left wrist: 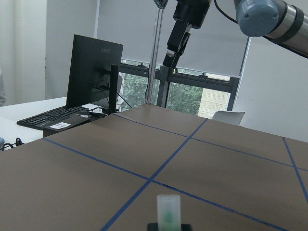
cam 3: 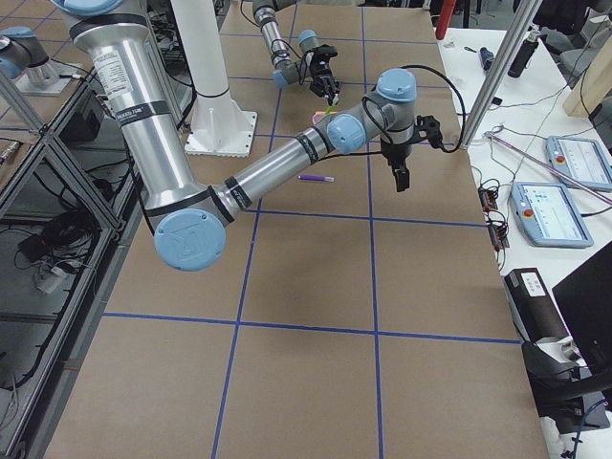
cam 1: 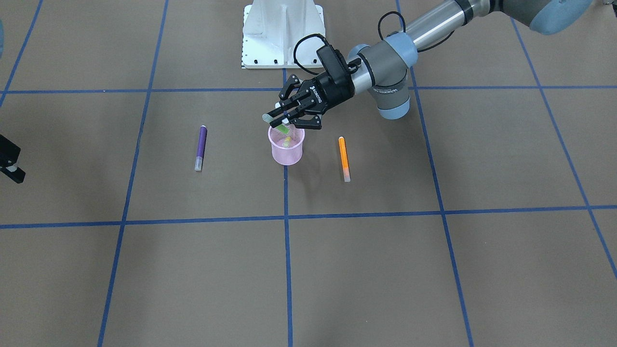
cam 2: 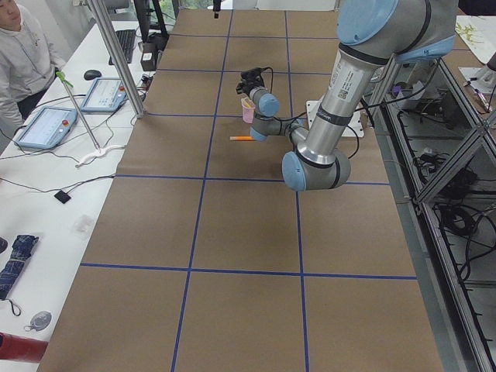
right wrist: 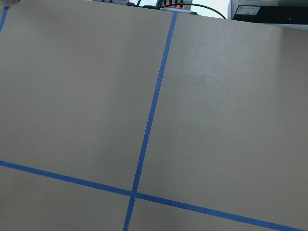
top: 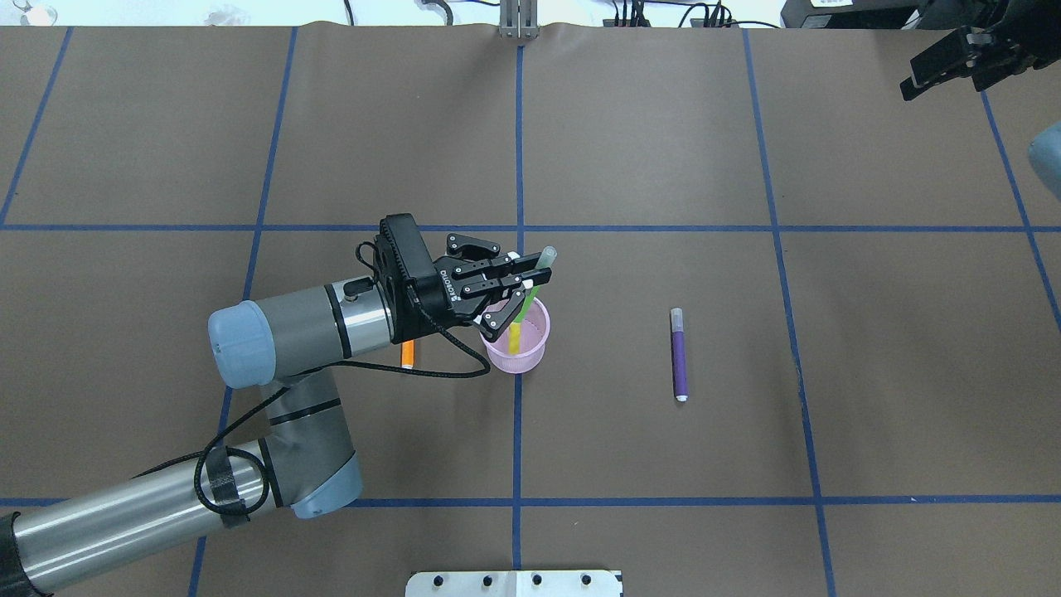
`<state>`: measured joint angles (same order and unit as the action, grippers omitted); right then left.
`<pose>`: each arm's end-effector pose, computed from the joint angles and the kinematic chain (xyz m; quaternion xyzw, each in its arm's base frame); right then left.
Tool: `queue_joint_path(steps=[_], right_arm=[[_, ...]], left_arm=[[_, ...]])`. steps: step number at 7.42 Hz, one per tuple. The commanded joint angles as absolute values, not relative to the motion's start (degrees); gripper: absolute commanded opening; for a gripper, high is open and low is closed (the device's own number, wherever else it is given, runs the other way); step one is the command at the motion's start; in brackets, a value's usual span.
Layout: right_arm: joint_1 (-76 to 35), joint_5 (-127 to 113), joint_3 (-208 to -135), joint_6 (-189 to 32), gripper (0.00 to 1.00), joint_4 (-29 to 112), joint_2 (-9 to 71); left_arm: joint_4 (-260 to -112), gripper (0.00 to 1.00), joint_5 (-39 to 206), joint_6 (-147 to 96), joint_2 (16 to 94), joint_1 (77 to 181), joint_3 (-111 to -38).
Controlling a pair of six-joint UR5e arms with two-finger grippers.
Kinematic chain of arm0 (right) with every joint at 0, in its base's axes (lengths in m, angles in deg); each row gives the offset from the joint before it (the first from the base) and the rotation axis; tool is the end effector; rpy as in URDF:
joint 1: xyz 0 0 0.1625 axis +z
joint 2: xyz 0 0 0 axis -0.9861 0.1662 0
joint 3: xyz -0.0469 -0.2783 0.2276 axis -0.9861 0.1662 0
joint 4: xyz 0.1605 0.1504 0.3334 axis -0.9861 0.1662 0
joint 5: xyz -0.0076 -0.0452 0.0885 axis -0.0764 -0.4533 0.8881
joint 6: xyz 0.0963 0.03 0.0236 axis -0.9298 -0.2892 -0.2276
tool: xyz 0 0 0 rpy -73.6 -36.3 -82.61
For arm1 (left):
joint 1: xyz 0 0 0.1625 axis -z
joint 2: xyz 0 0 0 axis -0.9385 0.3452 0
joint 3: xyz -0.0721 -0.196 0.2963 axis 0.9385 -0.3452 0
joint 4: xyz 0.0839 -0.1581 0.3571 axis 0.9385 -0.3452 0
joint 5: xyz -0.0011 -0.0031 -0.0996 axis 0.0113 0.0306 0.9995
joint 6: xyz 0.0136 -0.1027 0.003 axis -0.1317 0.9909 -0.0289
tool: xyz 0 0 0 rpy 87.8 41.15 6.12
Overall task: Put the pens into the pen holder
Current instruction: 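Carry the green highlighter with the left gripper over the cup, then drop the green highlighter in the cup while the right gripper nears the purple marker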
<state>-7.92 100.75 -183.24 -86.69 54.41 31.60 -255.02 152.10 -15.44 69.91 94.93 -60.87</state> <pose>-0.1053 -0.5542 0.3022 0.1404 -0.4086 -0.0436 0.9008 0.4869 -0.3760 0.1812 0.6069 0.6031 0.1760 0.4867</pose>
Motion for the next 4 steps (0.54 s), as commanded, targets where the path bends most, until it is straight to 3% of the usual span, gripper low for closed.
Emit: queue_joint_path(steps=[1,4], right_arm=[[-7.92,100.75,-183.32,-86.79,1.00,54.45,31.60],[-7.92,100.84,-183.32,-87.49,1.00,54.37,31.51]], left_arm=[[-255.09,1.00,151.99,-15.52,70.07,94.94,-60.58],[-253.52,0.99,151.98,-15.43,69.98,96.95,-61.10]])
